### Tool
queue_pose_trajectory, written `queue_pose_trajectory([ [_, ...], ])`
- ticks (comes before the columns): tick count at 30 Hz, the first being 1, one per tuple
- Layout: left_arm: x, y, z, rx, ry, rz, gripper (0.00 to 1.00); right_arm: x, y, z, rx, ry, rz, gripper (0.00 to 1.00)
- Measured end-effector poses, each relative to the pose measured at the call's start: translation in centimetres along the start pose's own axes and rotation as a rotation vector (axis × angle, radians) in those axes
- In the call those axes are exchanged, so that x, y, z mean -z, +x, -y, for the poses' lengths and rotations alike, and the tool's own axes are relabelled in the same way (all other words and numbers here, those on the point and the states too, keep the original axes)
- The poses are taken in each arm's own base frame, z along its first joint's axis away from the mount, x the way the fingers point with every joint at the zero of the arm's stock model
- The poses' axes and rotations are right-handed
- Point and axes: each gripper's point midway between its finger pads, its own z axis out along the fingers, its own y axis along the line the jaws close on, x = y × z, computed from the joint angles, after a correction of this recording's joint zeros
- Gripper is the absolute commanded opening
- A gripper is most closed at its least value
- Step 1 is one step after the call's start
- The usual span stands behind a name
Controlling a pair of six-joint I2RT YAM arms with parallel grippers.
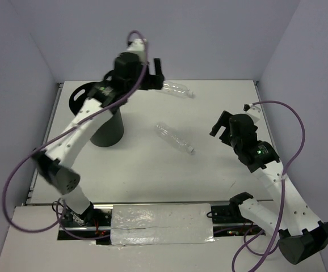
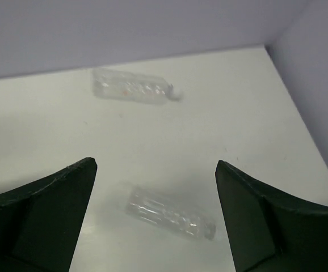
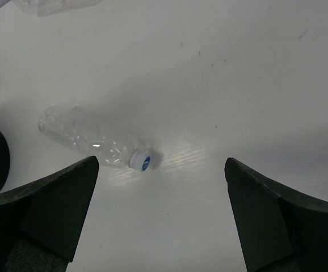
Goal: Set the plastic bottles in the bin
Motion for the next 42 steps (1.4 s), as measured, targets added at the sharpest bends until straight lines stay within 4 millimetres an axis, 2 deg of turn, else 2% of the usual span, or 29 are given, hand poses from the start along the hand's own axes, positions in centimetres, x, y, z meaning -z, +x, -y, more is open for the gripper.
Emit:
queue_pose_trajectory([
  [2,-2.8,4.0,2.5,0.019,0.004,-0.121,0.99,0.1,-0.1,0.0,-0.003,-0.002,0.007,1.00],
  [4,-4.8,9.3,3.7,0.055,-0.025,-0.264,0.99,0.4,-0.3,0.0,-0.009,-0.007,0.017,1.00],
  [7,-6.0,17.1,3.5,0.133,-0.121,-0.469,0.99,0.9,-0.7,0.1,-0.020,-0.019,0.035,1.00],
  [8,-6.0,19.1,3.2,0.180,-0.163,-0.522,0.99,1.0,-0.8,0.1,-0.022,-0.021,0.039,1.00],
  [10,-5.8,21.5,2.9,0.254,-0.233,-0.584,0.99,1.1,-0.9,0.1,-0.023,-0.022,0.040,1.00],
  [13,-5.6,22.9,2.8,0.366,-0.315,-0.613,0.99,1.0,-0.8,0.1,-0.023,-0.022,0.038,1.00],
  [18,-6.0,24.6,3.7,0.554,-0.392,-0.628,0.99,1.0,-0.7,0.1,-0.022,-0.021,0.036,1.00],
  [23,-7.1,28.8,3.7,0.690,-0.501,-0.697,0.99,0.9,-0.6,0.2,-0.020,-0.018,0.033,1.00],
  [27,-7.4,31.9,2.9,0.730,-0.601,-0.737,0.99,0.9,-0.3,0.4,-0.016,-0.012,0.025,1.00],
  [34,-7.9,32.2,2.0,0.789,-0.665,-0.699,0.99,1.0,-0.1,0.6,-0.011,-0.009,0.020,1.00],
  [37,-8.4,32.6,1.6,0.781,-0.674,-0.700,0.90,0.9,0.1,0.7,-0.008,-0.008,0.017,1.00],
  [42,-10.4,33.5,1.1,0.746,-0.676,-0.693,0.60,0.7,0.2,0.7,-0.003,-0.004,0.008,1.00],
])
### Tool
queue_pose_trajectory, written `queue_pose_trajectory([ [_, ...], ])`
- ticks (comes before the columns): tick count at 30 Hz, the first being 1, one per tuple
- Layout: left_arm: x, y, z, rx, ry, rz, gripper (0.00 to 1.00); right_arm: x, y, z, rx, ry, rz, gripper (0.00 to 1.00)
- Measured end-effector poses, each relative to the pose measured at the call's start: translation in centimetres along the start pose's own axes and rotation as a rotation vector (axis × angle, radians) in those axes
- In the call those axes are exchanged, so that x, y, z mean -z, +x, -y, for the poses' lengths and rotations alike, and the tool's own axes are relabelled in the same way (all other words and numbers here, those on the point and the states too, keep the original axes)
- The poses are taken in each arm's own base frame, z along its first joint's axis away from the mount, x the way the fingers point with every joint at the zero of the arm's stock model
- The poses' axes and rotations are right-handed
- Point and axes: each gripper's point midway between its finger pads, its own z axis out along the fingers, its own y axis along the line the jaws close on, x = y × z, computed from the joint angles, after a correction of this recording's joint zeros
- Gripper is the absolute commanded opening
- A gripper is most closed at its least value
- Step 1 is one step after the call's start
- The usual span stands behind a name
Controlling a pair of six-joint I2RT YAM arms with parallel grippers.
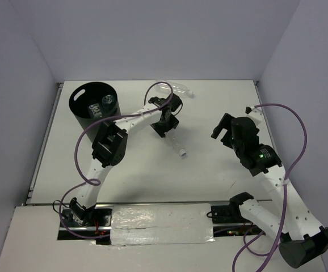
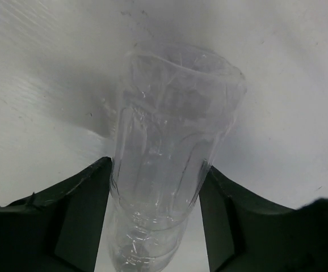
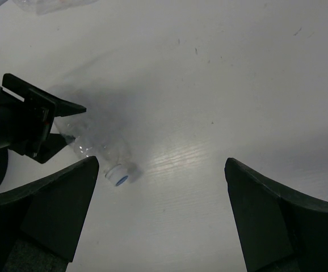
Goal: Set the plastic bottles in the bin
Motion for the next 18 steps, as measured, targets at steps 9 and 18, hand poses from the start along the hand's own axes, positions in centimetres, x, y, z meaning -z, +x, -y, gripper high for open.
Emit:
queue_pose_trajectory([
  [9,1.7,-2.0,0.8,-0.242,0.053,0.085,0.42,-0.2,0.3,0.0,0.006,0.003,-0.011,1.00],
  [18,24.3,-10.9,6.5,-0.671,0.542,0.540,0.47,-0.4,0.6,0.1,0.009,0.005,-0.019,1.00],
])
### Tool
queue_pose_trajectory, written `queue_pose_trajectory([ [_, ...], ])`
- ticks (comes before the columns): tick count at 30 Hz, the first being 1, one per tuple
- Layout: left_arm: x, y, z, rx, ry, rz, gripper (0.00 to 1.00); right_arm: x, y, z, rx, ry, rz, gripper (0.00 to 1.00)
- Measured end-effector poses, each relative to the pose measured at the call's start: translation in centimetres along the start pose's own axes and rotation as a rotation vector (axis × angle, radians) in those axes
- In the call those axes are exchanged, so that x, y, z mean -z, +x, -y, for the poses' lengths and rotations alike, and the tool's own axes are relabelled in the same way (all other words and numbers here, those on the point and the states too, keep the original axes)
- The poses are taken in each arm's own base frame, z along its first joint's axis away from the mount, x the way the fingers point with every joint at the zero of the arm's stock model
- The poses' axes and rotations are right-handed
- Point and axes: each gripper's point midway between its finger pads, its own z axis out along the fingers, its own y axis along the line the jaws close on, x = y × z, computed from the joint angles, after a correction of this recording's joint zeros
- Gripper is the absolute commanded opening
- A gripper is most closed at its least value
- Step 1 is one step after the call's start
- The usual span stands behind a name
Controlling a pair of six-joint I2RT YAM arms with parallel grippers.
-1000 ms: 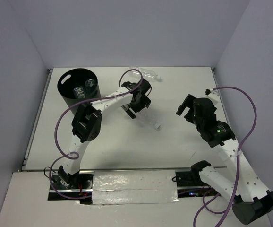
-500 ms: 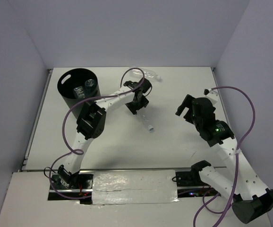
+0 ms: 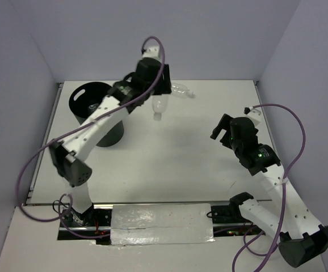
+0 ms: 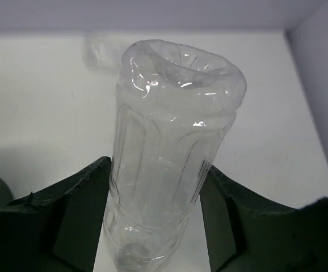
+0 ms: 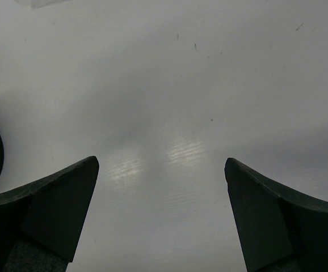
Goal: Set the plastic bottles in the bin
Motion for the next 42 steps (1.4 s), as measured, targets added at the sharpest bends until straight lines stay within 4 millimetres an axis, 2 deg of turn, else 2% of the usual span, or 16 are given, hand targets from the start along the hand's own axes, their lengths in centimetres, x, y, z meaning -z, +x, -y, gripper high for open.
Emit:
queue_pose_trajectory([
  [2,4.1,-6.0,0.1,-0.068,0.034,0.159,0.47,0.0,0.0,0.0,0.000,0.000,-0.002,1.00],
  [4,7.7,-10.8,-0.7,-0.114,0.031,0.298,0.47,-0.2,0.1,-0.1,0.002,0.001,-0.007,1.00],
  [6,10.5,-14.1,-2.5,-0.151,-0.007,0.394,0.47,-0.3,0.3,-0.1,0.004,0.001,-0.016,1.00],
  [9,12.7,-16.6,-6.4,-0.186,-0.106,0.463,0.47,-0.5,0.5,-0.3,0.004,-0.002,-0.026,1.00],
  [12,13.0,-16.8,-10.5,-0.213,-0.220,0.464,0.47,-0.6,0.6,-0.4,0.004,-0.005,-0.030,1.00],
  [15,11.9,-15.9,-14.7,-0.235,-0.341,0.429,0.47,-0.6,0.6,-0.4,0.005,-0.004,-0.033,1.00],
  [19,10.0,-13.1,-18.9,-0.257,-0.456,0.367,0.51,-0.7,0.7,-0.4,0.006,-0.005,-0.035,1.00],
  [23,9.5,-9.7,-22.1,-0.271,-0.524,0.321,0.56,-0.8,0.8,-0.4,0.007,-0.003,-0.038,1.00],
  [26,10.3,-7.8,-23.8,-0.254,-0.546,0.320,0.67,-0.8,0.8,-0.4,0.008,-0.002,-0.040,1.00],
  [27,10.7,-7.4,-24.4,-0.236,-0.554,0.325,0.89,-0.8,0.8,-0.4,0.008,-0.001,-0.041,1.00],
  [28,11.1,-7.2,-24.8,-0.224,-0.558,0.333,0.99,-0.8,0.9,-0.4,0.009,-0.001,-0.043,1.00],
  [31,12.0,-7.3,-25.5,-0.185,-0.569,0.361,0.99,-0.9,1.0,-0.5,0.010,-0.004,-0.049,1.00],
  [37,12.9,-8.4,-24.8,-0.157,-0.539,0.394,0.99,-1.1,1.1,-0.7,0.010,-0.012,-0.057,1.00],
  [39,13.5,-9.3,-24.2,-0.155,-0.518,0.405,0.99,-1.0,1.1,-0.8,0.009,-0.015,-0.059,1.00],
  [42,14.9,-11.8,-22.6,-0.132,-0.459,0.462,0.99,-1.0,1.1,-0.8,0.009,-0.016,-0.059,1.00],
])
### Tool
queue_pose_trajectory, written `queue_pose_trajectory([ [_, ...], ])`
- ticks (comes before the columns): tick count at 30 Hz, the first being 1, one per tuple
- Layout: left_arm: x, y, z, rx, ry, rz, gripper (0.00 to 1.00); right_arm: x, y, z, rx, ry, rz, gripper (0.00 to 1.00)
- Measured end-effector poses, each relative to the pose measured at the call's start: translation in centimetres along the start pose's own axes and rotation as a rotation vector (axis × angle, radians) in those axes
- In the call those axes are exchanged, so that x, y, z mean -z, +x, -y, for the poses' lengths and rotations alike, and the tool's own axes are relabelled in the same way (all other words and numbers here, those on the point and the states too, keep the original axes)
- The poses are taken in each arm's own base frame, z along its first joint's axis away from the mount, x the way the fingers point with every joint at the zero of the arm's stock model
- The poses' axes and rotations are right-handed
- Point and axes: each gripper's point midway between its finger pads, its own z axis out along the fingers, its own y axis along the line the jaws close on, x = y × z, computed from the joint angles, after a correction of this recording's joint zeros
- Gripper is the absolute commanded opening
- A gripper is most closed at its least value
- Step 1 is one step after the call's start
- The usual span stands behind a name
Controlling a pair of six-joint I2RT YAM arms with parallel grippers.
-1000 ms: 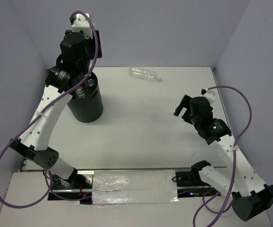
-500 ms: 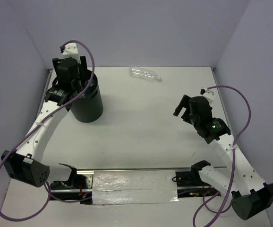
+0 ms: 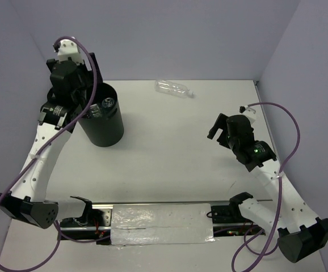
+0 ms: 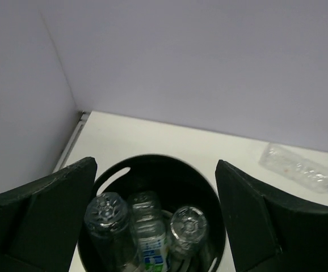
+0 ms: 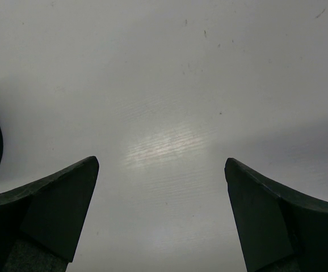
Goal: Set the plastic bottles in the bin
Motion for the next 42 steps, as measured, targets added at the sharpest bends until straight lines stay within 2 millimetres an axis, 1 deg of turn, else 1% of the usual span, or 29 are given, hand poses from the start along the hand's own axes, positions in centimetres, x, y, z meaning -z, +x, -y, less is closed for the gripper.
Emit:
queue_pose_trajectory([
  [3,0.6,-3.1,0.9,0.047,0.054,0.036,0.99,0.0,0.0,-0.1,0.015,-0.002,-0.004,0.99],
  [5,0.6,-4.7,1.7,0.072,0.086,0.043,0.99,-0.2,-0.4,-0.6,0.045,-0.008,-0.009,0.99],
  [7,0.3,-5.7,2.6,0.099,0.110,0.028,0.99,-0.8,-1.2,-1.9,0.109,-0.002,-0.039,1.00],
  [8,0.1,-5.8,3.0,0.106,0.120,0.014,0.99,-0.9,-2.5,-3.2,0.141,-0.012,-0.037,1.00],
  [10,-0.2,-5.4,3.5,0.117,0.133,-0.019,0.99,-2.1,-5.2,-6.4,0.196,-0.035,-0.022,1.00],
  [12,-0.5,-3.9,4.0,0.130,0.138,-0.085,0.99,-3.7,-7.5,-9.4,0.253,-0.058,-0.019,1.00],
  [14,-0.3,-2.3,4.0,0.128,0.132,-0.144,0.99,-6.0,-9.3,-12.3,0.316,-0.077,-0.021,1.00],
  [15,-0.2,-1.7,4.0,0.126,0.127,-0.171,0.99,-7.3,-9.9,-13.7,0.350,-0.091,-0.027,1.00],
  [16,0.1,-0.9,3.8,0.124,0.118,-0.202,0.99,-9.2,-10.5,-15.2,0.393,-0.103,-0.031,0.99],
  [18,0.6,0.0,3.3,0.122,0.100,-0.242,0.99,-12.2,-10.5,-16.8,0.478,-0.105,-0.062,0.99],
  [20,1.3,0.5,2.7,0.127,0.079,-0.270,0.99,-15.9,-10.7,-18.1,0.558,-0.089,-0.058,0.99],
  [21,1.8,0.6,2.4,0.127,0.070,-0.278,0.99,-17.9,-10.5,-18.3,0.597,-0.075,-0.060,0.99],
  [23,2.6,0.5,1.8,0.141,0.057,-0.285,0.99,-21.0,-9.0,-18.0,0.674,-0.053,-0.089,0.99],
  [26,3.9,-0.4,1.2,0.172,0.053,-0.269,0.99,-24.4,-5.9,-16.8,0.805,-0.037,-0.141,0.99],
  [28,4.4,-0.9,1.0,0.185,0.054,-0.254,0.99,-25.6,-4.5,-16.1,0.893,-0.033,-0.147,1.00],
  [30,4.7,-1.3,0.8,0.193,0.054,-0.244,0.99,-26.4,-3.8,-16.5,0.980,-0.042,-0.118,1.00],
  [31,4.7,-1.3,0.8,0.193,0.051,-0.242,0.99,-26.8,-3.9,-16.9,1.027,-0.040,-0.097,1.00],
  [32,4.7,-1.3,0.7,0.193,0.049,-0.241,0.99,-27.2,-3.6,-17.8,1.054,-0.049,-0.078,1.00],
  [35,4.5,-0.8,0.4,0.179,0.027,-0.255,0.99,-29.4,-3.5,-20.7,1.134,-0.070,0.014,1.00],
  [36,4.5,-0.6,0.3,0.171,0.018,-0.262,0.99,-29.9,-3.0,-21.1,1.157,-0.076,0.029,1.00],
  [37,4.4,-0.3,0.2,0.164,0.009,-0.269,0.99,-30.5,-2.5,-21.3,1.184,-0.076,0.032,1.00],
  [39,4.3,0.0,-0.1,0.153,-0.008,-0.279,0.99,-32.3,-1.2,-21.2,1.235,-0.067,0.035,1.00],
  [42,4.2,0.1,-0.2,0.147,-0.017,-0.280,0.99,-34.1,-0.5,-20.6,1.270,-0.041,0.041,1.00],
])
